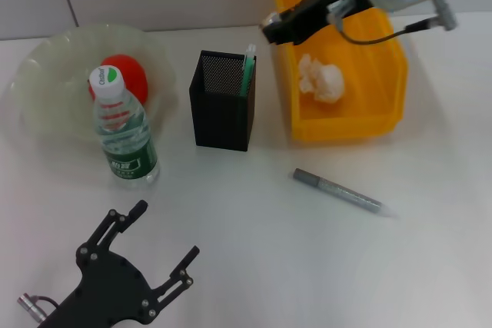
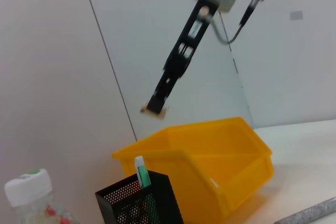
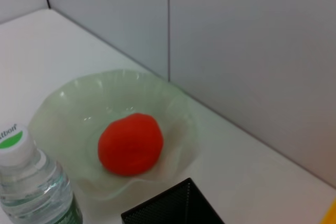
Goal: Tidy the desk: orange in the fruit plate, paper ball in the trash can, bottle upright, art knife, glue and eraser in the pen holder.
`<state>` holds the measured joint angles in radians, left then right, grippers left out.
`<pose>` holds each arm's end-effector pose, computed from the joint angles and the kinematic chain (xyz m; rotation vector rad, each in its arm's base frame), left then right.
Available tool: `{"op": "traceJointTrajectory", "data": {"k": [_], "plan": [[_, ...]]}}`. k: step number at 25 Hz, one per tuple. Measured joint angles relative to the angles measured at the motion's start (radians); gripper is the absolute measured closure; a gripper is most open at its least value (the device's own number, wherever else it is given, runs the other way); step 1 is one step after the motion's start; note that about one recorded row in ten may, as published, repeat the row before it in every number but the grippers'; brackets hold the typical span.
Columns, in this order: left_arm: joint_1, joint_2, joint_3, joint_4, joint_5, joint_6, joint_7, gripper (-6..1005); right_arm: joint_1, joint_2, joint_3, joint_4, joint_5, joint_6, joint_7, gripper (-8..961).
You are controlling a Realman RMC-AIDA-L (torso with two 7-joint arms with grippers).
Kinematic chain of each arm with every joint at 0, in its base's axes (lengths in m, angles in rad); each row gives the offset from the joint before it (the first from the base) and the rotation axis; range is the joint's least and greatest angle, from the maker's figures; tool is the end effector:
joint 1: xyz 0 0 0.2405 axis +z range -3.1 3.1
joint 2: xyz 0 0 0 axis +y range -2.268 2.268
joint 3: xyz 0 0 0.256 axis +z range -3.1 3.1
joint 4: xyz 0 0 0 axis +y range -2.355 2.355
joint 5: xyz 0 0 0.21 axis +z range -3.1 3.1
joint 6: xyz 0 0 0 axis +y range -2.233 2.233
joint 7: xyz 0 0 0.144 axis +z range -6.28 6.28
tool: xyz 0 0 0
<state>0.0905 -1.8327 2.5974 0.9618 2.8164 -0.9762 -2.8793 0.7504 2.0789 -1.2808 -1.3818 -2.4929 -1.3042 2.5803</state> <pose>-0.2724 0.1656 -0.0762 -2.2028 -0.0858 -0.6343 0.0950 0.4132 0.0258 -2.4919 0.6997 0.0050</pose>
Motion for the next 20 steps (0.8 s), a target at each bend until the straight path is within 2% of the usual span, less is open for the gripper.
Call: {"op": "traceJointTrajectory", "data": {"k": [1,20], "plan": [[0.000,0.000,0.001,-0.001,0.000,0.000,0.000,165,0.029,0.000,-0.001,0.063,0.012,0.018,-0.019,686],[0.006,0.001,-0.001,-0.013,-0.008,0.001,0.000,166,0.180,0.002,-0.006,0.396,0.087,0.154,-0.156,612]]}}
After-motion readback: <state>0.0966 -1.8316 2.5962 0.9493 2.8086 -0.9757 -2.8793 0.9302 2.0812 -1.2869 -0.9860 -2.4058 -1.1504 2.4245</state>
